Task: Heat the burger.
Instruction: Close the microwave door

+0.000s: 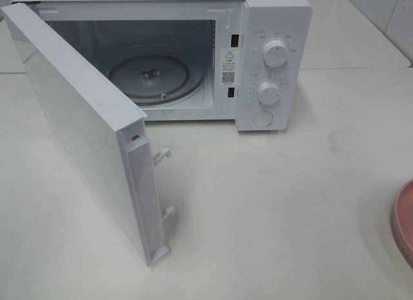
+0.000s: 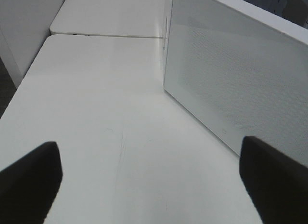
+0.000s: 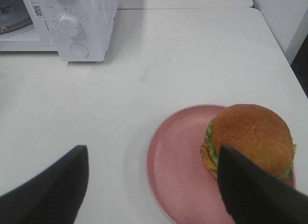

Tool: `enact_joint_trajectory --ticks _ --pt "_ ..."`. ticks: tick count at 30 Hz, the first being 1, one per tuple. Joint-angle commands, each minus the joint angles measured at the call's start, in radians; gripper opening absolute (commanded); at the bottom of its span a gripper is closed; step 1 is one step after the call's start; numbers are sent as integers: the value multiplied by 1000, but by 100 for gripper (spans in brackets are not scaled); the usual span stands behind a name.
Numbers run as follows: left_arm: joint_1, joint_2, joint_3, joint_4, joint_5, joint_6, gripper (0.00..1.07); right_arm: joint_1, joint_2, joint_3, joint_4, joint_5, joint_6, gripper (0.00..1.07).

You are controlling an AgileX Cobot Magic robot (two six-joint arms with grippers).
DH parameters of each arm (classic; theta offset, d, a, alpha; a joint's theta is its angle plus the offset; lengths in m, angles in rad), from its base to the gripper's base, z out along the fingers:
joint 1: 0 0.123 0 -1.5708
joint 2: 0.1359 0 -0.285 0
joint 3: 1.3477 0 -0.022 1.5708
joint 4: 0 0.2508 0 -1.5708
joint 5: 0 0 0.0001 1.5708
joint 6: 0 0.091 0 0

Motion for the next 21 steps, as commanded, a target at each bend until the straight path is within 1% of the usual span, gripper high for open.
enact_joint_trajectory --ticks 1,2,3,4,5,6,7,8,9,10,11,12,13,14,15,16,17,18,19,20,21 --pt "3 75 -9 -6 -73 -4 73 -7 -27 3 -1 -5 -15 73" --pt "3 123 -9 -6 -101 -4 62 -7 -27 3 -1 -5 -15 73" --pt "3 123 -9 -6 -101 -4 62 -7 -27 3 -1 -5 -15 73" --pt "3 172 -9 -7 -141 -4 51 -7 -27 3 -1 -5 -15 73" --pt "3 201 -9 -11 -161 -5 44 -7 -27 3 -1 -5 -15 73" --pt "3 201 -9 -11 -161 -5 44 -7 -27 3 -1 -5 -15 73" --pt "3 260 -3 -23 -202 -6 29 -7 -27 3 -1 -5 -15 73" --pt "3 260 -3 -23 -202 -6 29 -7 -27 3 -1 -5 -15 73" --pt "3 317 8 -38 -245 -5 16 -7 -27 3 -1 -5 -15 73" --pt "3 349 15 -46 -270 -5 9 -7 -27 3 -1 -5 -15 73" --pt "3 349 15 -46 -270 -5 9 -7 -27 3 -1 -5 -15 73" --pt "3 407 31 -60 -320 -3 0 -7 -27 3 -1 -5 -15 73" --pt "3 437 43 -66 -358 4 0 -7 -27 3 -1 -5 -15 73" --pt "3 437 43 -66 -358 4 0 -7 -27 3 -1 -5 -15 73" --pt "3 497 71 -75 -447 28 0 -7 -27 3 -1 -5 -15 73" --pt "3 520 89 -83 -487 41 0 -7 -27 3 -1 -5 -15 73" --pt "3 520 89 -83 -487 41 0 -7 -27 3 -1 -5 -15 73" --pt "3 575 125 -116 -585 69 0 -7 -27 3 -1 -5 -15 73" --pt "3 575 125 -116 -585 69 0 -7 -27 3 -1 -5 -15 73" --pt "3 623 156 -154 -696 100 0 -7 -27 3 -1 -5 -15 73" --pt "3 649 167 -170 -749 112 0 -7 -27 3 -1 -5 -15 73"
